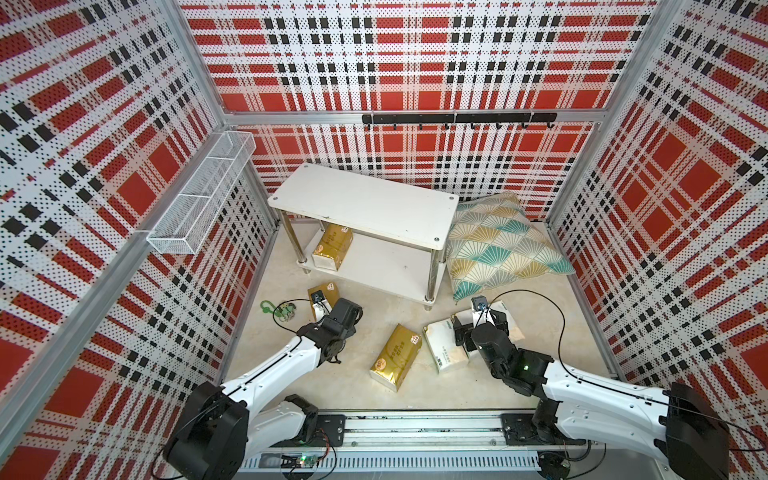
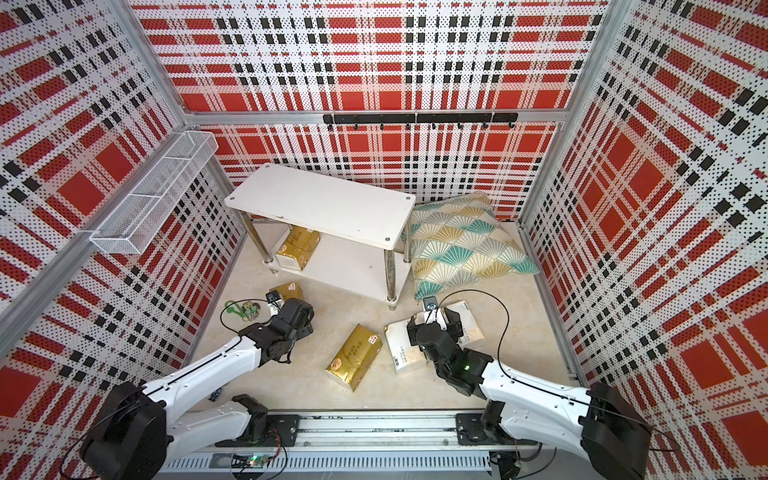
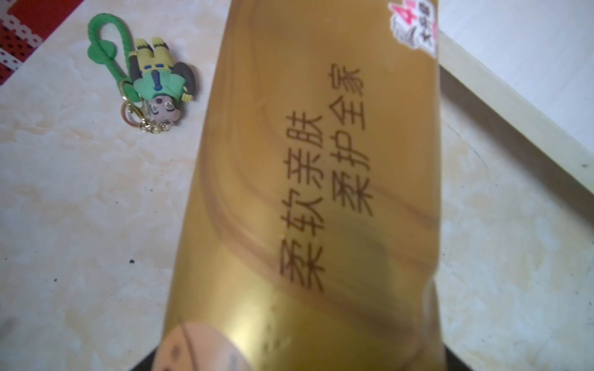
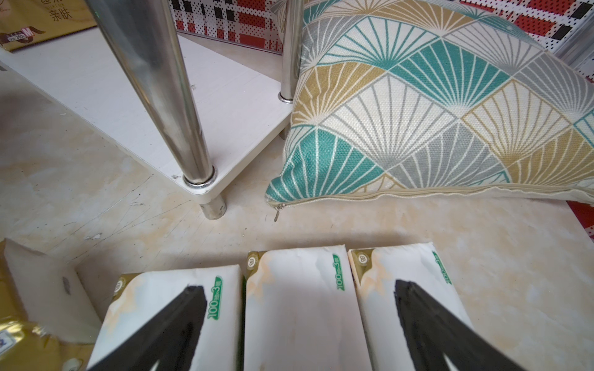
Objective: Place the tissue boxes on the shelf by color
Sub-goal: Pick up the box of tissues from the center of the board, then place a box of tissues on the shelf.
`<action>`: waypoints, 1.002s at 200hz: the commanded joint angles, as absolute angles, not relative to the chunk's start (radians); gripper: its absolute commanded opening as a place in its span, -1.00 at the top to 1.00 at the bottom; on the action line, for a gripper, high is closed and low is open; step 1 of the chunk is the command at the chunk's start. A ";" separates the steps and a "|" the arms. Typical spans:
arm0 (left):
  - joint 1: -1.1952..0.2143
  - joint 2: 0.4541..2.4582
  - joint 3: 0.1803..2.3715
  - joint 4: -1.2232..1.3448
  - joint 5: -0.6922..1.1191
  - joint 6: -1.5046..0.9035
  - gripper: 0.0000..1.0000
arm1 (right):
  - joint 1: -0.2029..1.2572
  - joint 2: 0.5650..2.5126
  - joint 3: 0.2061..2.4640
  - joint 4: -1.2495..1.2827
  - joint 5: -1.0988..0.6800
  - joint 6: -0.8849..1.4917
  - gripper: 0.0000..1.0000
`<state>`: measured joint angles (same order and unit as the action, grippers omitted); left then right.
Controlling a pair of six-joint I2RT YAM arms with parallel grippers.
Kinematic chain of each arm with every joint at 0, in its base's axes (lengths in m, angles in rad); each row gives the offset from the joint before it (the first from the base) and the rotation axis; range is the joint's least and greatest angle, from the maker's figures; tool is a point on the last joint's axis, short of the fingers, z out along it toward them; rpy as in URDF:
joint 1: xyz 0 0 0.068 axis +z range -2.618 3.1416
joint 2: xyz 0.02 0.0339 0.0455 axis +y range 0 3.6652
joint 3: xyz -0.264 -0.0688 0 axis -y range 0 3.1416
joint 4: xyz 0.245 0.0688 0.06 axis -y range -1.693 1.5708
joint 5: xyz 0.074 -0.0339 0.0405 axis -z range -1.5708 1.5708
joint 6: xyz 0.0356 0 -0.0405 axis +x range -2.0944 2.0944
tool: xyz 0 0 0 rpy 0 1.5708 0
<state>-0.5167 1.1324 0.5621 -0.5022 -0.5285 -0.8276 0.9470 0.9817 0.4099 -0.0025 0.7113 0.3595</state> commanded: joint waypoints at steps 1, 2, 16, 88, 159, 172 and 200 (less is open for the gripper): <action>-0.570 1.108 0.609 -0.554 -0.518 -0.863 -0.54 | 0.948 0.969 0.431 -0.014 0.720 0.354 -1.00; -0.573 1.109 0.609 -0.555 -0.515 -0.864 -0.54 | 0.948 0.969 0.431 -0.014 0.721 0.354 -1.00; -0.604 1.103 0.611 -0.571 -0.481 -0.883 -0.55 | 0.948 0.967 0.433 -0.015 0.725 0.354 -1.00; -0.742 1.109 0.740 -0.703 -0.488 -0.892 -0.54 | 0.948 0.982 0.438 -0.015 0.720 0.359 -1.00; -0.710 1.160 0.899 -0.636 -0.421 -0.591 -0.54 | 0.948 0.996 0.443 -0.007 0.714 0.364 -1.00; -0.677 1.203 0.931 -0.624 -0.410 -0.527 -0.55 | 0.948 1.007 0.451 -0.010 0.706 0.366 -1.00; -0.595 1.286 0.984 -0.571 -0.371 -0.415 -0.54 | 0.948 1.002 0.457 -0.022 0.706 0.363 -1.00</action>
